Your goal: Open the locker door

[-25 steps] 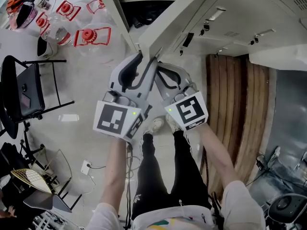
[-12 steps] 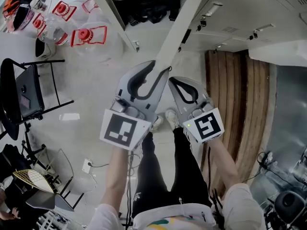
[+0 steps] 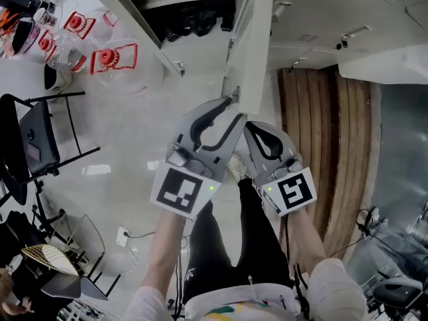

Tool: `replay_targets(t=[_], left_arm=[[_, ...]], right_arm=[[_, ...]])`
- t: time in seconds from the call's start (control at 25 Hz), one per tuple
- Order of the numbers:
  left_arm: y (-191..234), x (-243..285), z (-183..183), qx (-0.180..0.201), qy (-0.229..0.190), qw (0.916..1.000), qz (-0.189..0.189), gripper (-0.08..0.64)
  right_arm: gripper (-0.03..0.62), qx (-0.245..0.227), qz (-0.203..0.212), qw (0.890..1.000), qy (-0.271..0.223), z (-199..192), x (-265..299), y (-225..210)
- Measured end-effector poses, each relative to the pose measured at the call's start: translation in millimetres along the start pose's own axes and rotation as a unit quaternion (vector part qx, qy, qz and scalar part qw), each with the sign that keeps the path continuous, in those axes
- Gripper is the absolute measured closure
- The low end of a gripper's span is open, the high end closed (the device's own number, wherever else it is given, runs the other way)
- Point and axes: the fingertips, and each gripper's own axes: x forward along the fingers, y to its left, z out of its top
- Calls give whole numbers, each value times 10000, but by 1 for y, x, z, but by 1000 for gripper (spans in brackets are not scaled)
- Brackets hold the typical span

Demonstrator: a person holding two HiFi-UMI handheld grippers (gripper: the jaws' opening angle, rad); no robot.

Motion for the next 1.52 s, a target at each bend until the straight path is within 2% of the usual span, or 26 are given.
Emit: replay_targets(t=[0.36, 0.68, 1.08, 1.36, 1.52], left_arm=[[-43, 40, 1, 115, 85, 9983, -567, 446], [-66, 74, 2, 56, 119, 9962, -856, 445], [-85, 105, 4, 56, 125, 9951, -980, 445], [-91, 119, 5, 64, 138, 9950, -986, 445], [-94, 125, 6, 0, 113, 9954, -956, 445]], right_arm=[[589, 113, -251, 9996, -17, -3, -21, -25], [589, 277, -472, 9985, -47, -10, -41, -49], [589, 587, -722, 9956, -118, -21, -64, -75], [589, 603, -773, 9950, -170, -24, -73, -80], [589, 764, -809, 9935, -217, -27, -76, -83]])
